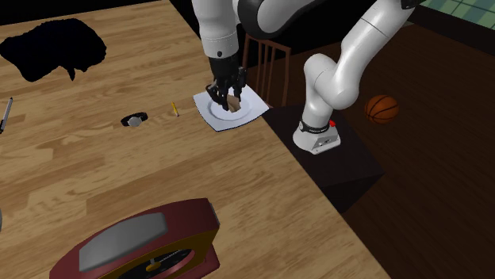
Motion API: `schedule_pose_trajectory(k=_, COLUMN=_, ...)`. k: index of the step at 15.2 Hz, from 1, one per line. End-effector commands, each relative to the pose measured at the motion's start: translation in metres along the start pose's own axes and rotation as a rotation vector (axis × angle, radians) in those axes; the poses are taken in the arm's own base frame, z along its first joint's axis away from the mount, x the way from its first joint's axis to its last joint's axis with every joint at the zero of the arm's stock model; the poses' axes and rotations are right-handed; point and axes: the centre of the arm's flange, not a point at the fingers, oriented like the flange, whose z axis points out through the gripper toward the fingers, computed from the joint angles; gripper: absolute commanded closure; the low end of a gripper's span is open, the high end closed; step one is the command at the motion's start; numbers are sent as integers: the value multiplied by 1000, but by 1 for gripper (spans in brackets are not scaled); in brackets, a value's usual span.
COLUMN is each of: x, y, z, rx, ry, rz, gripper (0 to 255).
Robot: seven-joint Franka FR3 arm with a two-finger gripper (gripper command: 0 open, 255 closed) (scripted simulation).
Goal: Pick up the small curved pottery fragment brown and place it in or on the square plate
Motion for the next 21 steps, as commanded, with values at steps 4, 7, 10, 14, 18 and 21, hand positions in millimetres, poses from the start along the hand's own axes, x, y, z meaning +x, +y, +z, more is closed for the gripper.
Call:
schedule_pose_trajectory(k=4, x=0, y=0, z=0, rx=0, ry=0, rz=0, gripper=0)
schedule_pose_trajectory(k=7, x=0, y=0, z=0, rx=0, ry=0, rz=0, gripper=0)
schedule_pose_trajectory(k=10, x=0, y=0, z=-13, rx=0, ry=0, rz=0, gripper=0)
schedule_pose_trajectory(k=14, x=0, y=0, z=-50, rx=0, ry=0, rz=0, gripper=0)
schedule_pose_trajectory(k=18, x=0, y=0, z=-50, rx=0, ry=0, rz=0, gripper=0)
schedule_pose_trajectory(k=21, x=0, y=0, z=-50, rx=0, ry=0, rz=0, gripper=0)
